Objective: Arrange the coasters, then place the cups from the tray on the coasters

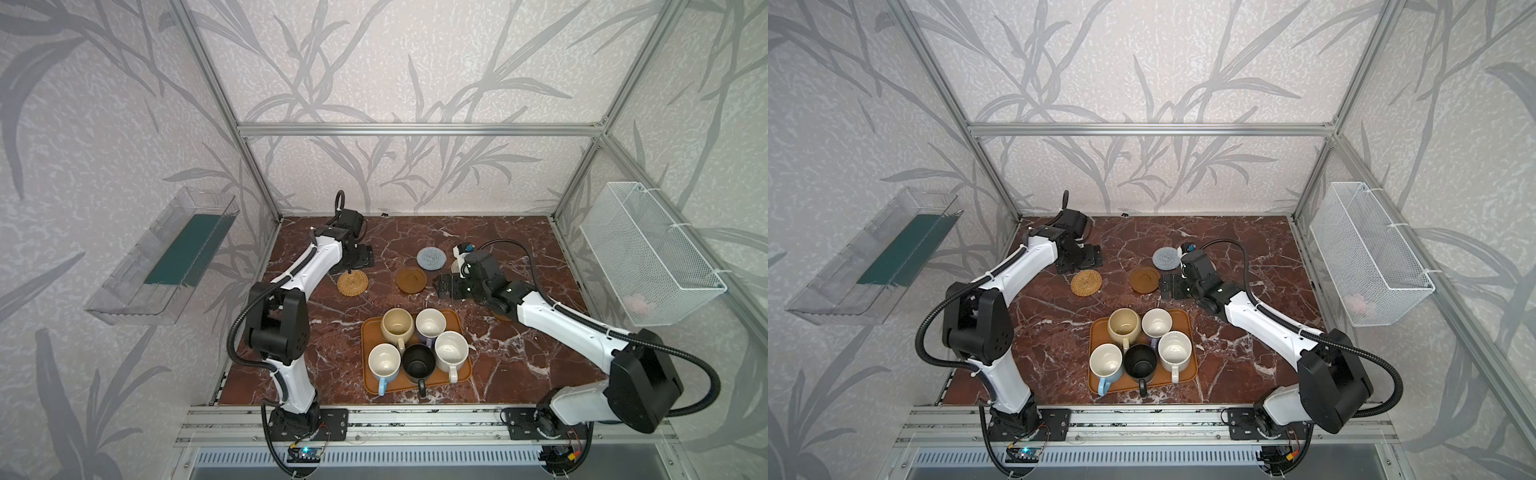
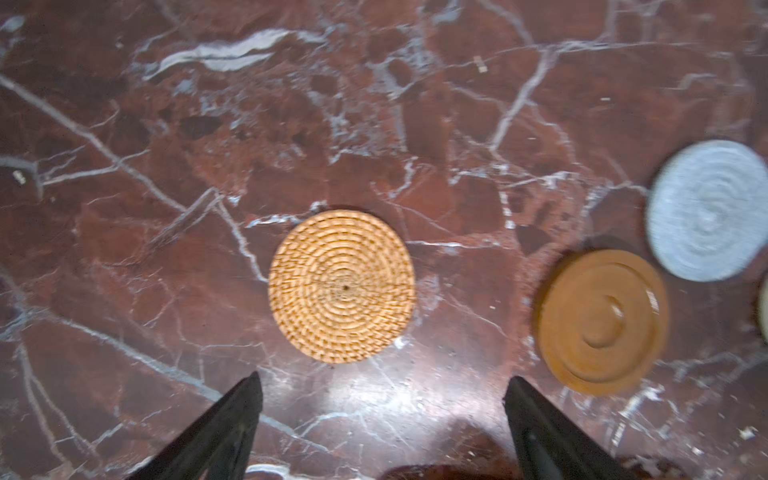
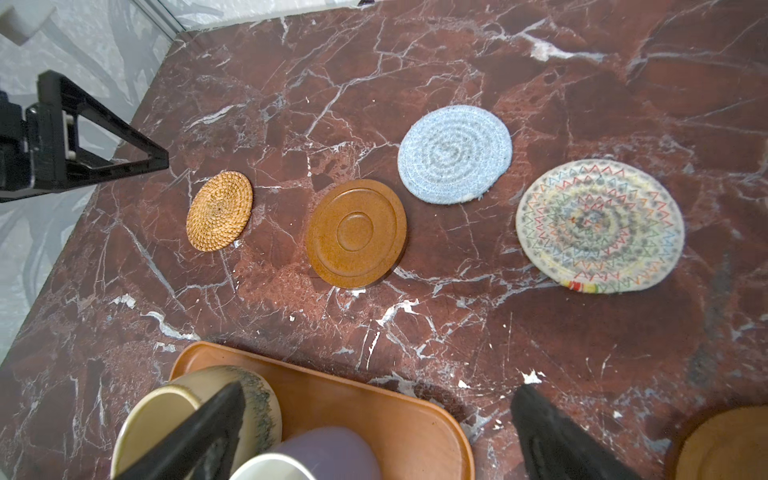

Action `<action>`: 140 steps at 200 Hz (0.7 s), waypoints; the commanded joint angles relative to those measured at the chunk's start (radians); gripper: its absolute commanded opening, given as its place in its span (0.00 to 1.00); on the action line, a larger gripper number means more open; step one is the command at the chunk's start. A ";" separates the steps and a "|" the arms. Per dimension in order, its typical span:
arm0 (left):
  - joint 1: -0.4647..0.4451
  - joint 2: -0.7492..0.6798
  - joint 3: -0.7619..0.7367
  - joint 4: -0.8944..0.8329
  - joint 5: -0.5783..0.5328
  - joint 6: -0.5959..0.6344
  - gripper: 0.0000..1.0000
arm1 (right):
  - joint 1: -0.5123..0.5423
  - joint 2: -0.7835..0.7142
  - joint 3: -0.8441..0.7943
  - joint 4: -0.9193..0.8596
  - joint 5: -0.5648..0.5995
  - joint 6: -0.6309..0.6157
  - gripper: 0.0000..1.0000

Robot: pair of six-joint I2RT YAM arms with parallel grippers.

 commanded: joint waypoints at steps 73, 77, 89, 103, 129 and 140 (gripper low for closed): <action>-0.164 0.159 0.152 -0.043 0.089 0.035 0.99 | -0.038 -0.066 0.032 -0.031 -0.033 -0.032 0.99; -0.169 0.171 0.159 -0.046 0.087 0.038 0.99 | -0.039 -0.066 0.030 -0.030 -0.033 -0.031 0.99; -0.176 0.204 0.179 -0.055 0.100 0.041 0.99 | -0.051 -0.068 0.026 -0.029 -0.033 -0.024 0.99; -0.176 0.232 0.184 -0.036 0.148 0.034 0.98 | -0.068 -0.069 0.018 -0.032 -0.040 -0.004 0.99; -0.186 0.271 0.200 -0.011 0.161 0.025 0.91 | -0.097 -0.070 -0.002 -0.023 -0.065 0.014 0.99; -0.192 0.298 0.224 -0.022 0.156 0.026 0.89 | -0.104 -0.071 -0.010 -0.016 -0.068 0.011 0.99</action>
